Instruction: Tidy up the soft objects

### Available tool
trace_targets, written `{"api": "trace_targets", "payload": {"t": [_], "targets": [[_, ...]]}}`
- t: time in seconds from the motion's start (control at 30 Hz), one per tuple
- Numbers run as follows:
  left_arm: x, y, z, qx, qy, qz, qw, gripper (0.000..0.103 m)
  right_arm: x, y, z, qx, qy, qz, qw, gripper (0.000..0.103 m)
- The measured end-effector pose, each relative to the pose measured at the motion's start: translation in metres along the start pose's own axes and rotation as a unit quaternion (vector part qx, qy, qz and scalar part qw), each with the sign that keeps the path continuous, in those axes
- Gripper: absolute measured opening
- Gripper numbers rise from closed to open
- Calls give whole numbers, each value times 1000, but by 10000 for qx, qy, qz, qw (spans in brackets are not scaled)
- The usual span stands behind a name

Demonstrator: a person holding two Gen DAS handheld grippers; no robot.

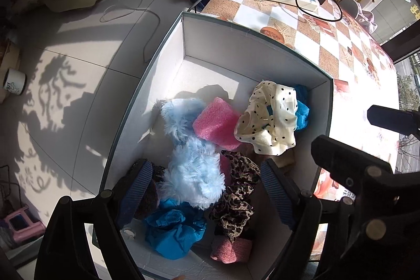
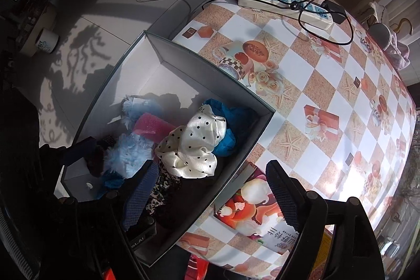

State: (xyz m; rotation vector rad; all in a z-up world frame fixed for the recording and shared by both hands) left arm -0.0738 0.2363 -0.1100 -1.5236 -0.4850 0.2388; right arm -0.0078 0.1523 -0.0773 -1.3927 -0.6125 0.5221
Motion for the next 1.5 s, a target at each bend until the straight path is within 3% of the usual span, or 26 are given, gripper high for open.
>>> {"api": "trace_targets", "payload": {"t": [0.13, 0.2, 0.23, 0.37, 0.83, 1.27, 1.43, 1.5], "targets": [[2, -12, 9, 306, -39, -223, 9993, 90, -2, -5, -1, -108, -38, -15, 9999, 86], [0, -13, 10, 100, -76, -163, 9998, 90, -4, -6, -2, -44, 81, 41, 9999, 94], [-1, -14, 10, 15, -86, -124, 9999, 90, -5, -10, -4, -4, 169, -27, 9999, 103], [-11, -16, 11, 30, 0, -70, 10000, 90, -7, -25, -6, 41, 318, -229, 9992, 103], [-38, -26, 12, 157, 254, 85, 9995, 90, -34, -21, 1, 120, 605, 38, 9981, 103], [-47, -28, 15, 48, 330, 129, 9994, 90, -43, -23, 9, 88, 699, 15, 9975, 103], [-45, -34, 19, 39, 318, -80, 9995, 90, -44, -23, 11, 106, 727, 10, 9973, 103], [-40, -42, 21, -255, 193, -385, 9987, 90, -43, -24, 13, 118, 732, 7, 9972, 103]]}}
Point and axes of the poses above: each gripper's, at about its wrist camera, not at the fingertips, and y roughly the way its jaws point, z to its left, x to its top, the point moved 8 cm from there along y, roughly the way its jaws point, and after that the axes turned 1 degree about -x, right-handed, at the moved point
